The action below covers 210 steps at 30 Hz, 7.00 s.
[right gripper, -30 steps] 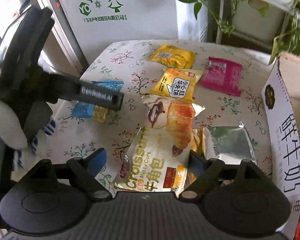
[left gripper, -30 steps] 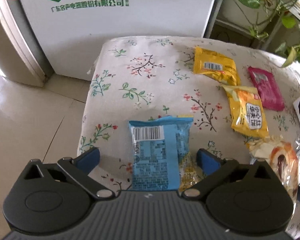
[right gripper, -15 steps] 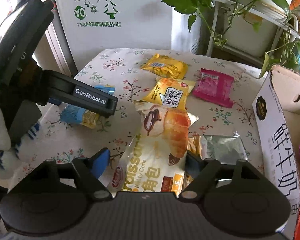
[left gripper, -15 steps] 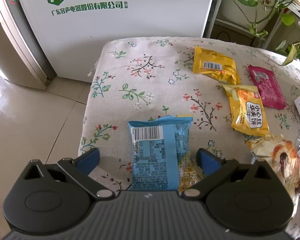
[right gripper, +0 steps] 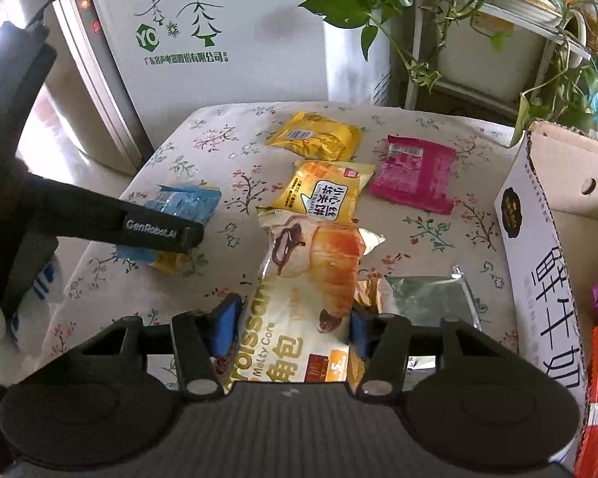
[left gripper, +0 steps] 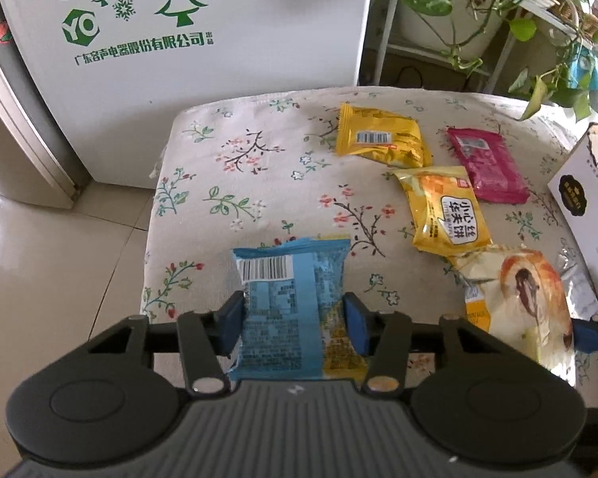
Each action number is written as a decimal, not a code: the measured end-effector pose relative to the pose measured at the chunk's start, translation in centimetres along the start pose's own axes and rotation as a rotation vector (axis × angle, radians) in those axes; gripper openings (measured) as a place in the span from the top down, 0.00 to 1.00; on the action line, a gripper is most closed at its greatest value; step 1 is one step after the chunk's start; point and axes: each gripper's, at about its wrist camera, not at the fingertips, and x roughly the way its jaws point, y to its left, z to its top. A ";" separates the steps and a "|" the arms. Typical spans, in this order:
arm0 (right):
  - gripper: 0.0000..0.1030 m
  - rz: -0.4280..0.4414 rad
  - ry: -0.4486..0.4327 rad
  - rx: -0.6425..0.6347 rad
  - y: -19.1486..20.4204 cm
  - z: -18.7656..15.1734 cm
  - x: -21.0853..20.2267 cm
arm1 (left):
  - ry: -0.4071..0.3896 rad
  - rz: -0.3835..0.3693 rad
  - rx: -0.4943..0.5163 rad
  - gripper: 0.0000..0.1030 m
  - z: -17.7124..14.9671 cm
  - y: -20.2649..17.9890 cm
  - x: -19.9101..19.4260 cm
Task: Organize snacks
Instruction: 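Carry the blue and croissant packets over the box and release them inside, then return both tools from the box to the remaining snack packets, then grasp the yellow waffle packet with the left tool while the right tool grasps the silver foil packet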
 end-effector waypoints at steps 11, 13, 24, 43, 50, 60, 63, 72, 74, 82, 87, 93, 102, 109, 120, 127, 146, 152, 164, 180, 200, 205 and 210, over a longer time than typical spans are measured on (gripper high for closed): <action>0.41 0.019 -0.057 0.027 -0.6 1.0 -2.6 | -0.099 -0.024 -0.143 0.51 -2.1 0.7 -3.8; 0.41 0.025 -0.068 0.026 -0.6 1.0 -3.2 | -0.123 -0.030 -0.156 0.51 -2.7 0.7 -4.8; 0.41 0.009 -0.180 0.063 -3.0 1.3 -8.8 | -0.243 0.010 -0.184 0.51 -5.2 -0.1 -8.5; 0.41 0.001 -0.322 0.197 -8.6 2.3 -13.8 | -0.294 -0.050 -0.186 0.51 -6.1 -5.9 -11.0; 0.41 0.001 -0.371 0.268 -11.7 2.4 -15.9 | -0.315 -0.121 -0.144 0.51 -4.4 -9.8 -12.0; 0.41 -0.038 -0.398 0.380 -16.3 1.6 -17.9 | -0.333 -0.232 -0.059 0.51 -2.3 -16.2 -13.0; 0.41 -0.046 -0.395 0.402 -17.1 1.5 -18.0 | -0.335 -0.262 -0.033 0.51 -1.6 -18.1 -13.0; 0.41 -0.072 -0.380 0.490 -19.1 1.0 -18.1 | -0.298 -0.311 0.021 0.51 0.1 -23.0 -11.6; 0.41 -0.077 -0.375 0.513 -19.5 1.0 -18.1 | -0.289 -0.315 0.030 0.51 0.4 -23.7 -11.2; 0.42 -0.093 -0.358 0.599 -20.9 0.7 -17.6 | -0.271 -0.327 0.065 0.51 1.8 -25.9 -10.3; 0.41 -0.109 -0.348 0.633 -21.3 0.7 -17.2 | -0.251 -0.349 0.075 0.45 2.3 -26.8 -9.7; 0.27 -0.108 -0.372 0.667 -21.6 0.5 -17.6 | -0.281 -0.338 0.067 0.23 2.6 -26.3 -10.2; 0.20 -0.079 -0.389 0.635 -20.8 1.0 -17.5 | -0.271 -0.328 0.002 0.21 3.4 -21.9 -10.5; 0.16 -0.075 -0.385 0.543 -19.0 1.9 -16.9 | -0.260 -0.292 -0.054 0.21 3.5 -17.5 -10.2; 0.14 -0.047 -0.363 0.427 -16.6 2.9 -15.7 | -0.246 -0.241 -0.120 0.21 3.4 -12.0 -9.9; 0.13 -0.018 -0.354 0.330 -14.5 3.2 -15.0 | -0.238 -0.192 -0.152 0.20 3.5 -8.7 -9.2; 0.12 0.080 -0.235 0.055 -8.0 2.8 -10.6 | -0.167 -0.140 -0.083 0.20 3.0 -4.1 -5.3; 0.12 0.110 -0.145 -0.003 -5.5 1.2 -7.8 | -0.137 -0.157 -0.064 0.20 3.8 -4.1 -3.3; 0.12 0.028 -0.022 0.011 -4.2 0.1 -2.8 | -0.032 -0.235 0.024 0.20 4.6 -6.8 1.1; 0.08 0.030 0.048 -0.032 -2.6 -0.1 -0.1 | 0.003 -0.185 0.137 0.31 4.6 -8.2 3.9; 0.04 0.027 0.115 -0.006 -1.7 -0.9 1.5 | 0.017 -0.184 0.113 0.19 4.6 -6.6 4.4; 0.03 0.011 0.118 -0.017 -1.4 -1.0 2.3 | 0.003 -0.160 0.158 0.16 4.3 -7.4 4.5; 0.03 -0.008 0.120 -0.036 -1.2 -0.9 2.5 | -0.007 -0.148 0.161 0.18 4.2 -7.5 4.4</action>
